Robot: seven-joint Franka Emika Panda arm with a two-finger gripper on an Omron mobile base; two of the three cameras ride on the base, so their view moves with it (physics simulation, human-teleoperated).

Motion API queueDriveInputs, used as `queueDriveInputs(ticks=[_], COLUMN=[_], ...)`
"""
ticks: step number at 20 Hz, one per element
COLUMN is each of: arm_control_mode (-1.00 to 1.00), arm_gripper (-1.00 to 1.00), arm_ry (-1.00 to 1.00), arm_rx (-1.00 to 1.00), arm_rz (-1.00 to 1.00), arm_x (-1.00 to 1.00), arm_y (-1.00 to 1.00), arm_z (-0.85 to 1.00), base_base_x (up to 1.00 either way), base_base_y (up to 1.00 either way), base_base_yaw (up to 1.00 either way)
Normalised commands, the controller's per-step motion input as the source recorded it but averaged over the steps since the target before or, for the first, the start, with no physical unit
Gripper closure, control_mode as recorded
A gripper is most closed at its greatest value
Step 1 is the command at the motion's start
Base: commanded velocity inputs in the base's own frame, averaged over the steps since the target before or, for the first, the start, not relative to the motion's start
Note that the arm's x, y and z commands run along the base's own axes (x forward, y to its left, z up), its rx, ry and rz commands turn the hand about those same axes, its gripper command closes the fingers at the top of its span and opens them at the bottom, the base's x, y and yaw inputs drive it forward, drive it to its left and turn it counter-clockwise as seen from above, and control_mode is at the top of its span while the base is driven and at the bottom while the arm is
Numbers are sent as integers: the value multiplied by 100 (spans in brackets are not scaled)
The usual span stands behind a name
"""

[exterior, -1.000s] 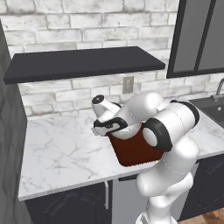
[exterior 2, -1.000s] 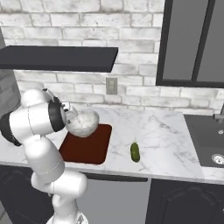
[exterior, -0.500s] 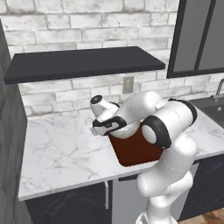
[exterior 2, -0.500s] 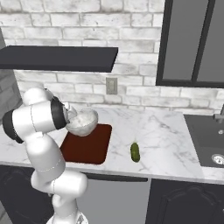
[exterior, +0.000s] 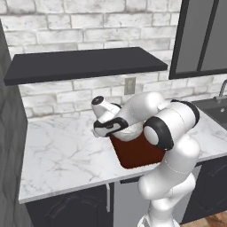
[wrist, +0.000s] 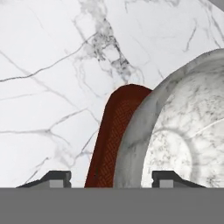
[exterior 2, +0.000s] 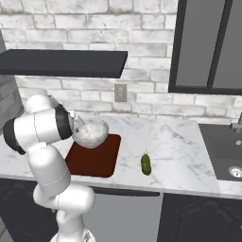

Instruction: Place the two vegetables and bowl onto the tray for setting up a vegetable dip station.

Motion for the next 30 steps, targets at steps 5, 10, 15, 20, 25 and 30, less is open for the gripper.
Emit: queueDriveInputs(ticks=[5,10,15,20,25,30], arm_control_mode=[-100,-100,-100,-100,-100,-100], arm_gripper=[-100,-100,-100,-100,-100,-100], arm_ry=[7,4,0,0,0,0], arm_rx=[0,2,1,2,2,0], arm_rz=[0,0,0,-1,-1,-1], arm_x=[-3,-14,-26,-34,-32,-29], arm_y=[-6,-1,-1,-5,-6,-8], arm_z=[17,31,33,30,34,43], base_base_x=[0,0,0,0,0,0], base_base_y=[0,0,0,0,0,0], base_base_yaw=[0,0,0,0,0,0])
